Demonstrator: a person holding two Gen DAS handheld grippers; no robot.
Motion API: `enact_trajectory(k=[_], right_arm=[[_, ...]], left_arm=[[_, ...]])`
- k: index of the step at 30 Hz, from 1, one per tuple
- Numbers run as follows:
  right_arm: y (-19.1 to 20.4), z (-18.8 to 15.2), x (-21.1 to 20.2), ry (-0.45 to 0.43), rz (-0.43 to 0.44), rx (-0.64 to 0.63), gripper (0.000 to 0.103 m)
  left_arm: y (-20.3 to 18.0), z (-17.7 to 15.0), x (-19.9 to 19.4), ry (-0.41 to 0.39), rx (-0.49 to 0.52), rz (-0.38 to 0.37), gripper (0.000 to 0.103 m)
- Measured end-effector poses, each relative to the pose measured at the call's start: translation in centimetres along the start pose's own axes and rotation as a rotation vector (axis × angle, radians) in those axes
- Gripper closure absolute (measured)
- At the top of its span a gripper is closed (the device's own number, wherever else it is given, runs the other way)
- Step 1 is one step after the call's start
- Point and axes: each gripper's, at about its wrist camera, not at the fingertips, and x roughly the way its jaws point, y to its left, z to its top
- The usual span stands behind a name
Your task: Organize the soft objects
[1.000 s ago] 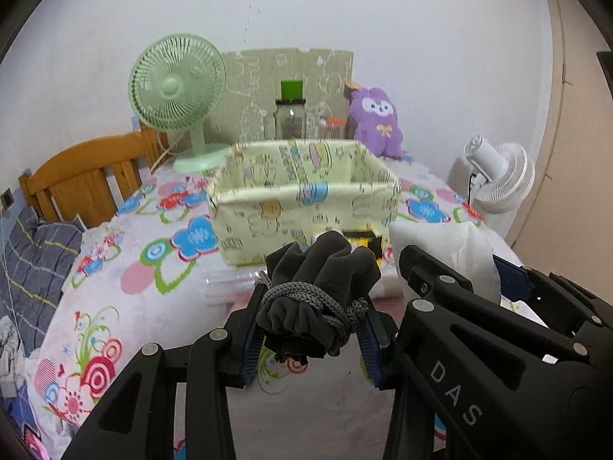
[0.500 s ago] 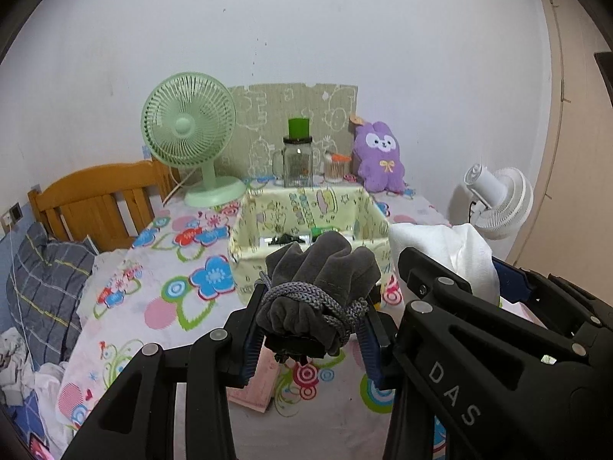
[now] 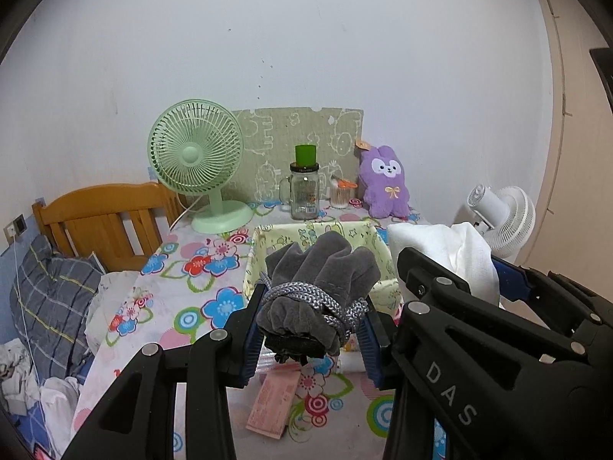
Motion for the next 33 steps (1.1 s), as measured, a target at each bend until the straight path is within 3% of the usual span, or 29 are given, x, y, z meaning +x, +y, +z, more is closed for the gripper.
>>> enact_trajectory(k=[12, 33], right_arm=[[0.6, 1.5, 4.0, 0.019, 0.027, 0.016, 0.051], [-0.4, 4.8, 9.7, 0.020, 0.011, 0.042, 0.051]], left_arm=[[0.9, 1.2, 3.2, 0.021, -0.013, 0.033, 0.059], [1.0, 4.4, 8.9, 0.022, -0.017, 0.003, 0.059]])
